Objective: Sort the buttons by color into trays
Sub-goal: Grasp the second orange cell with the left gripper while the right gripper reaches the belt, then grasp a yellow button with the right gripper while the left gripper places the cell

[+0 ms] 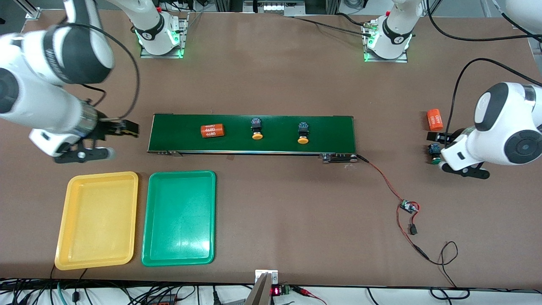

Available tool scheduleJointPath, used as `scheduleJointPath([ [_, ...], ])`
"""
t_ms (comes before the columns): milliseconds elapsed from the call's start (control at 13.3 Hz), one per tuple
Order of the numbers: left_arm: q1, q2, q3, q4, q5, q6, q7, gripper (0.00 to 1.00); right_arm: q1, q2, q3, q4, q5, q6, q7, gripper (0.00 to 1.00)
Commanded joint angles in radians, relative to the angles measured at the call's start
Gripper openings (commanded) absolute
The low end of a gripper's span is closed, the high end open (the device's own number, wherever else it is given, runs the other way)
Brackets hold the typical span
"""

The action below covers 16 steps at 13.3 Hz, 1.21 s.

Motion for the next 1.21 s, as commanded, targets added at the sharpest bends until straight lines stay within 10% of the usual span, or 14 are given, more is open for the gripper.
scheduleJointPath([
  [0, -0.048, -0.163, 0.178, -0.239, -0.047, 0.199, 0.113, 1.0, 0.08, -0.008, 0.0, -0.076, 0.018, 0.108, 0.1, 1.0],
  [377, -0.106, -0.254, 0.393, -0.583, -0.076, 0.573, 0.119, 1.0, 0.142, -0.007, 0.146, -0.169, 0.103, 0.274, 0.338, 1.0],
  [904, -0.103, -0.201, 0.441, -0.881, -0.078, 0.982, 0.116, 1.0, 0.252, 0.071, 0.192, -0.222, 0.086, 0.363, 0.438, 1.0],
  [1130, -0.103, -0.188, 0.447, -0.881, -0.076, 0.983, 0.119, 0.59, 0.266, 0.088, 0.192, -0.251, 0.052, 0.365, 0.429, 1.0],
])
